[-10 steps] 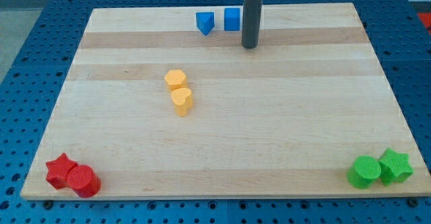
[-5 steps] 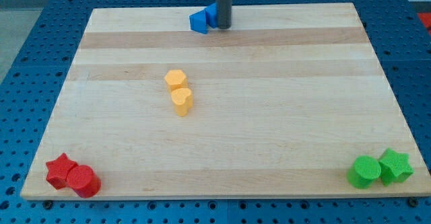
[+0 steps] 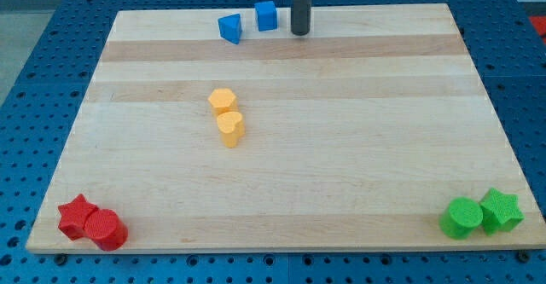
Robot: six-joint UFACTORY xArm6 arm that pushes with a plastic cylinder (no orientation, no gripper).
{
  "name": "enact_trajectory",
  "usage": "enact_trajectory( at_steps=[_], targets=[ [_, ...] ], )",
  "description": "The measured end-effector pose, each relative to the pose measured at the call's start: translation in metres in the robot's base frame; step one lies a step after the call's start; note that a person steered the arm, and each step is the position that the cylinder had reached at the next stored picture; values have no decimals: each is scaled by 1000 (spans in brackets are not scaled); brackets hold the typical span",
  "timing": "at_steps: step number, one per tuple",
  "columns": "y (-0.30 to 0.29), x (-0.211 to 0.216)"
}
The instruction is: Push the blue cube along with the blue triangle towards the top left
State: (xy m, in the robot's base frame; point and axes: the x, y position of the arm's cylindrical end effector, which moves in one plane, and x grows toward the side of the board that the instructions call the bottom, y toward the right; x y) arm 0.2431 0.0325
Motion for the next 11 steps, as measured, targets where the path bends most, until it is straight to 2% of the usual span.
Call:
enact_trajectory(
  at_steps=[1,2,7,11],
  targets=[
    [-10,-35],
    [-24,-36],
    [-156,37],
    [-209,42]
  ],
)
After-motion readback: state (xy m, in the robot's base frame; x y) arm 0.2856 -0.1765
